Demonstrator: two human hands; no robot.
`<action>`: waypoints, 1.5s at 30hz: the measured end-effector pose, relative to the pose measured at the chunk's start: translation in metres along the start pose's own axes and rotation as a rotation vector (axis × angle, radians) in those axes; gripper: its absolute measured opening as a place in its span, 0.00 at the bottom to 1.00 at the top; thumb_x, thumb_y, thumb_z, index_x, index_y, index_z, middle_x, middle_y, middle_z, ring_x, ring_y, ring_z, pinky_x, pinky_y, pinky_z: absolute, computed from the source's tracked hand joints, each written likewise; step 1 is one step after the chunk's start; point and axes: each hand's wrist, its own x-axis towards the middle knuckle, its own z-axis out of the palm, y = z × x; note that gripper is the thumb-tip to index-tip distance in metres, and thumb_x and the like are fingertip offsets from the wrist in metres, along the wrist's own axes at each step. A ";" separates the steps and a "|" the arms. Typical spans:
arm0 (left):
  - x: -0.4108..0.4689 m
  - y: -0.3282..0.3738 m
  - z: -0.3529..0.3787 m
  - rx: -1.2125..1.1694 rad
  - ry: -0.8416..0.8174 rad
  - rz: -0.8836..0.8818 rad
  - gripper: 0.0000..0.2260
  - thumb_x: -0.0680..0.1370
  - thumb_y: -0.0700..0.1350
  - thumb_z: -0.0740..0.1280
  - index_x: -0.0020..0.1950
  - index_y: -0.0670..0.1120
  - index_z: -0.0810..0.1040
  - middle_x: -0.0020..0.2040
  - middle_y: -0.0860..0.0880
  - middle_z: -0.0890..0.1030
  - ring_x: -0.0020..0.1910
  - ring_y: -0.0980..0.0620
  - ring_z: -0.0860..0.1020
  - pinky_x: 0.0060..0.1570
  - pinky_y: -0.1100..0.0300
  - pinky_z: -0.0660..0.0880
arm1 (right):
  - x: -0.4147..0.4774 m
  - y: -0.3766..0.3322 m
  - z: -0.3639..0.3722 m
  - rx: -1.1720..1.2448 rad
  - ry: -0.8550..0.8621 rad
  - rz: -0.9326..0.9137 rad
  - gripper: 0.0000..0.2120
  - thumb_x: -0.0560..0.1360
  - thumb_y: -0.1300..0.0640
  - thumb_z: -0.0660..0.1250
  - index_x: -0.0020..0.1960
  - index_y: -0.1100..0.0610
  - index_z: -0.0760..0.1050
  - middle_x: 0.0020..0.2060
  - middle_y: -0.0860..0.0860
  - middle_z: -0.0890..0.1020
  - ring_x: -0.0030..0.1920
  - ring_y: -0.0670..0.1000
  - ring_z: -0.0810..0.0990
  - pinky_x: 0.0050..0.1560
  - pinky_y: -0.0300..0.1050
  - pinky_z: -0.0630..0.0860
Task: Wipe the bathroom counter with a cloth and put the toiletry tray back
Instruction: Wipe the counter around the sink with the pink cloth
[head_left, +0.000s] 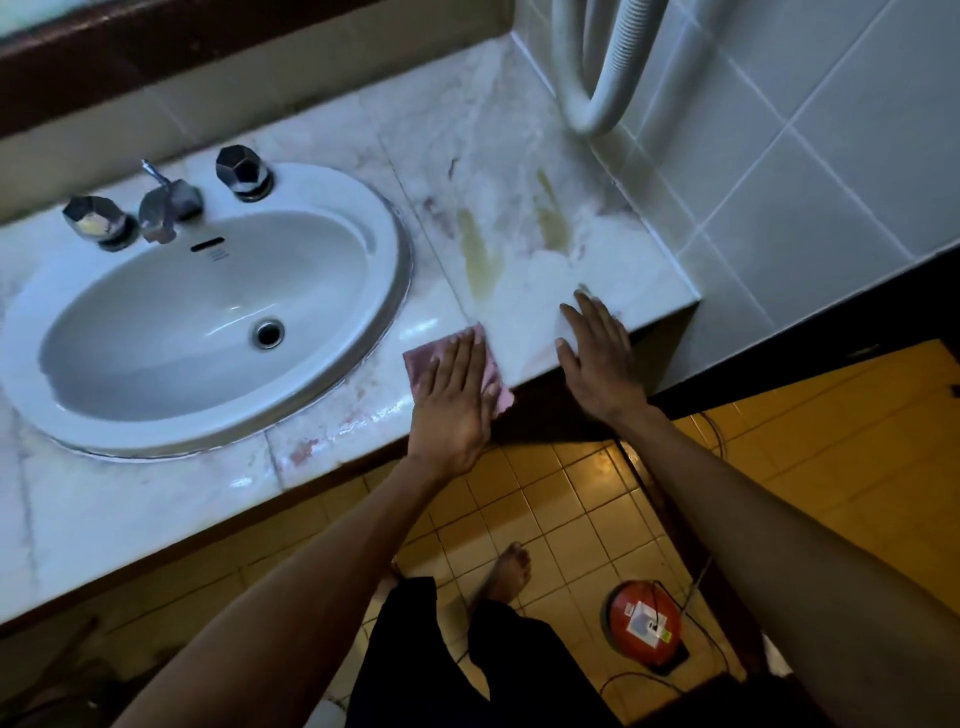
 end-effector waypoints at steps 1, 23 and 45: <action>-0.006 -0.003 0.001 -0.001 -0.012 0.031 0.27 0.87 0.51 0.49 0.83 0.46 0.44 0.83 0.49 0.45 0.82 0.52 0.41 0.80 0.52 0.42 | 0.001 -0.001 0.000 0.011 0.023 0.000 0.22 0.82 0.52 0.57 0.75 0.56 0.66 0.78 0.54 0.62 0.78 0.56 0.58 0.76 0.57 0.56; 0.220 -0.075 -0.034 -0.113 -0.004 0.090 0.27 0.85 0.53 0.44 0.81 0.40 0.57 0.80 0.41 0.61 0.80 0.42 0.58 0.78 0.44 0.54 | 0.069 0.014 0.004 -0.055 0.293 0.428 0.25 0.82 0.48 0.55 0.75 0.60 0.64 0.77 0.56 0.63 0.77 0.58 0.61 0.73 0.57 0.58; 0.085 -0.008 -0.011 -0.001 -0.150 0.331 0.27 0.86 0.53 0.49 0.83 0.46 0.45 0.83 0.49 0.46 0.82 0.51 0.42 0.80 0.47 0.50 | 0.071 -0.005 0.013 -0.117 0.337 0.523 0.25 0.83 0.48 0.53 0.76 0.58 0.61 0.79 0.54 0.60 0.78 0.54 0.58 0.74 0.54 0.57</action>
